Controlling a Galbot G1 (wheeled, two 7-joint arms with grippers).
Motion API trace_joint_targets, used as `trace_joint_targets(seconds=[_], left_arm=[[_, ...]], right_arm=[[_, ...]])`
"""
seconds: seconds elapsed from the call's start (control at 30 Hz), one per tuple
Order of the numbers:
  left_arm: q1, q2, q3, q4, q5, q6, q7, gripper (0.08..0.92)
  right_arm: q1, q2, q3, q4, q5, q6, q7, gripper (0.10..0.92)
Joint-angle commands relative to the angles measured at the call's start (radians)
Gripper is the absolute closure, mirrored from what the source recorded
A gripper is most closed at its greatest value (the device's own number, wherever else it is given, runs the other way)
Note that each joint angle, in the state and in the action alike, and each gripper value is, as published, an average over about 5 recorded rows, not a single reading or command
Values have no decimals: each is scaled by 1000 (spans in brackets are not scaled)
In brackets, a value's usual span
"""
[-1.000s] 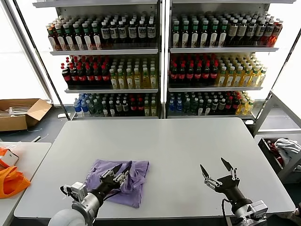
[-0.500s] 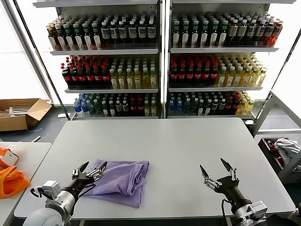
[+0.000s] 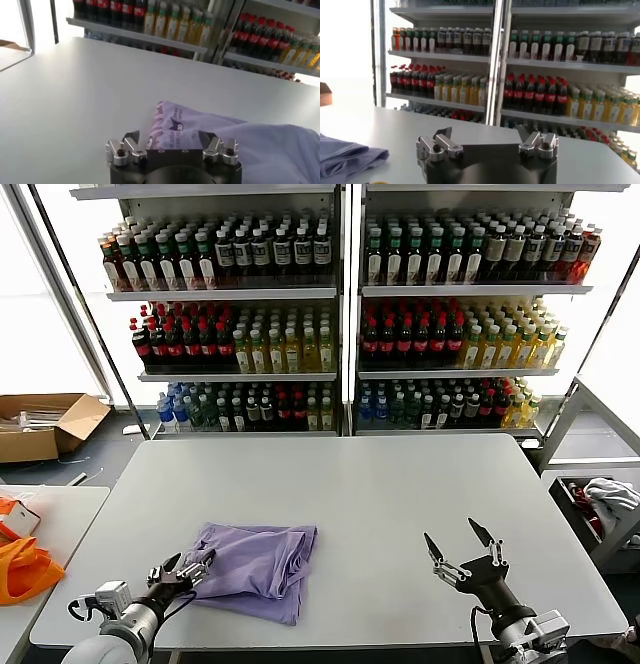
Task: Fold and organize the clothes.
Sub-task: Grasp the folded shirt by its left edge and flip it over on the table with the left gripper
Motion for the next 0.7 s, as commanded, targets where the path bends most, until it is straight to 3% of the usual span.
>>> trace_joint_targets(seconds=[0.03, 0.4, 0.7], left_arm=[[-18, -11, 29, 41, 4, 14, 5, 331], [-6, -26, -7, 37, -19, -15, 32, 643], [106, -132, -319, -95, -168, -13, 6, 880]], right_arm=[[-2, 8, -5, 7, -3, 0, 0, 203], [-21, 8, 11, 13, 0, 10, -2, 203], [-26, 6, 33, 9, 12, 15, -3, 203]])
